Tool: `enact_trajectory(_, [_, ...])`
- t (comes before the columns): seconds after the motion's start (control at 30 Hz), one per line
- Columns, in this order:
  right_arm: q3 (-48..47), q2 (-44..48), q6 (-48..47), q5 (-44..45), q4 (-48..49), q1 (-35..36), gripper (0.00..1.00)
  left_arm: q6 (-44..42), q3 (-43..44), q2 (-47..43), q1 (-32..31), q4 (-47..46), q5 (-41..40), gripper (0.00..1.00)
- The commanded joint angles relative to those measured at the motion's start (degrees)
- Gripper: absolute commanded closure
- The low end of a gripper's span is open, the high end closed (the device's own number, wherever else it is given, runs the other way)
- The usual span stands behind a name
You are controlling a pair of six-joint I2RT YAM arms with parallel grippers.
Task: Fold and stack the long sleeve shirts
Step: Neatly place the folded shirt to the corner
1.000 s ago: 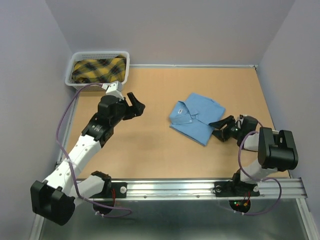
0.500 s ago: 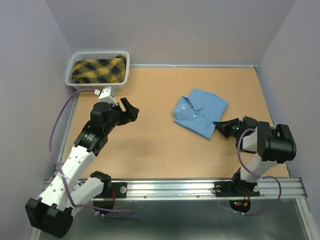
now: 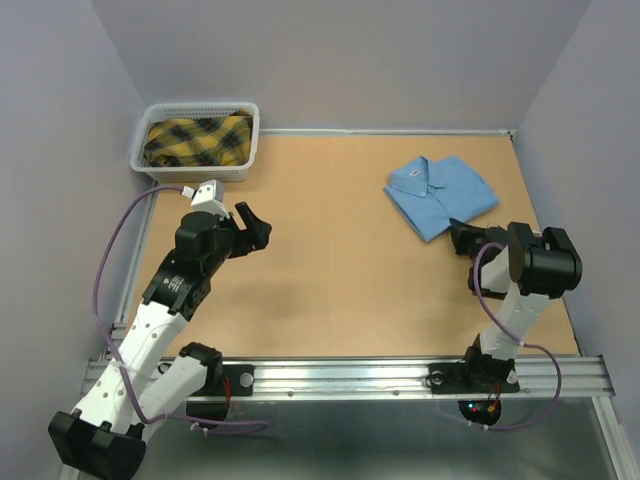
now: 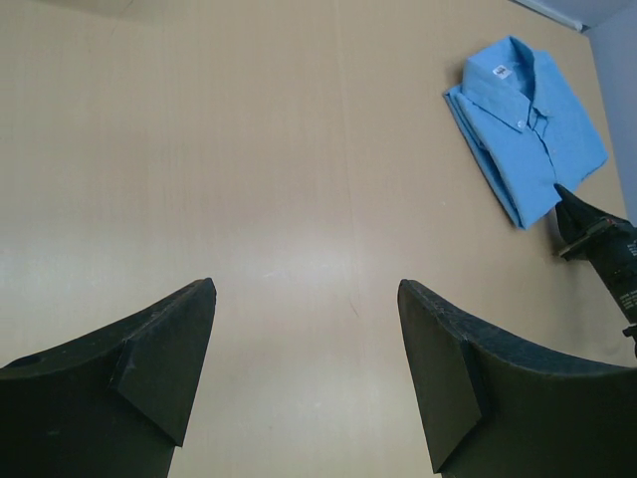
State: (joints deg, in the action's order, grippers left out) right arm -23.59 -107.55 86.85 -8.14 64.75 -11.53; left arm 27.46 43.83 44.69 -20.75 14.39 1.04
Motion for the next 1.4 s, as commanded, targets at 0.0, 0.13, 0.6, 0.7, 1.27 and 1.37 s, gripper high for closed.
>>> enact_trajectory(0.0, [-3.82,-3.72,7.46,13.24,11.45,0.81,0.99,-0.92,-0.59,-2.41,0.54,0.46,-2.62,0.15])
enact_trajectory(0.13, [-8.73,-7.93,10.17,18.14,12.15,1.77,0.99,-1.1,-0.42,-3.38,0.8,1.69,-3.5,0.15])
enact_trajectory(0.6, [-23.08,-17.26,11.85,25.1,7.5,6.17,0.67,-1.54,0.55,-4.61,1.42,4.15,-5.61,0.15])
enact_trajectory(0.7, [-21.77,-16.65,11.41,25.1,6.36,6.43,0.46,-1.54,0.9,-4.7,1.51,4.15,-5.43,0.15])
enact_trajectory(1.27, [-8.84,14.45,-6.22,20.09,-24.89,6.43,0.0,-1.18,3.8,-8.3,1.59,8.89,-7.89,0.14])
enact_trajectory(1.37, [-11.64,23.94,-15.01,21.23,-45.89,6.43,0.0,-1.36,5.56,-8.65,1.59,11.18,-8.77,0.14])
